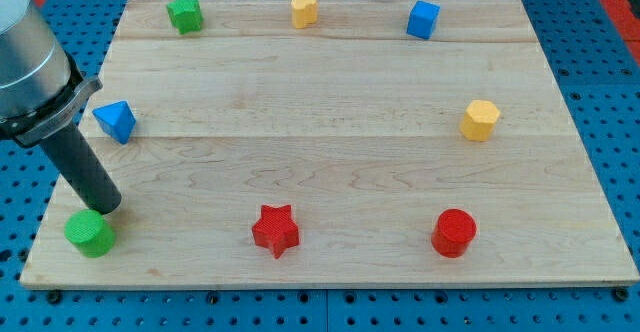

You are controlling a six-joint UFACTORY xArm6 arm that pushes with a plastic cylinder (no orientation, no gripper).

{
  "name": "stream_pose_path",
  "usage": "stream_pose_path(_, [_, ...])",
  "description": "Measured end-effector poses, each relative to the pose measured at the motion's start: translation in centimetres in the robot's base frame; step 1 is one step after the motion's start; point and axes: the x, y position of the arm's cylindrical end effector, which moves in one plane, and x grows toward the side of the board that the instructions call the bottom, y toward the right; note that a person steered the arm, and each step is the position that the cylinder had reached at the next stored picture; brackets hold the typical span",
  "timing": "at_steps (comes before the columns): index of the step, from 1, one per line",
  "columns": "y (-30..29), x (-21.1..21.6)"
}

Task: Place your arm to the bottom right of the yellow heart

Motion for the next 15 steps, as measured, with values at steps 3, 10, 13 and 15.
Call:
stream_pose_path(3, [0.1, -2.5])
stream_pose_path(10, [1.4, -2.8])
stream_pose_path(13, [5.0, -2.5])
stream_pose_path(15, [13.5, -11.5])
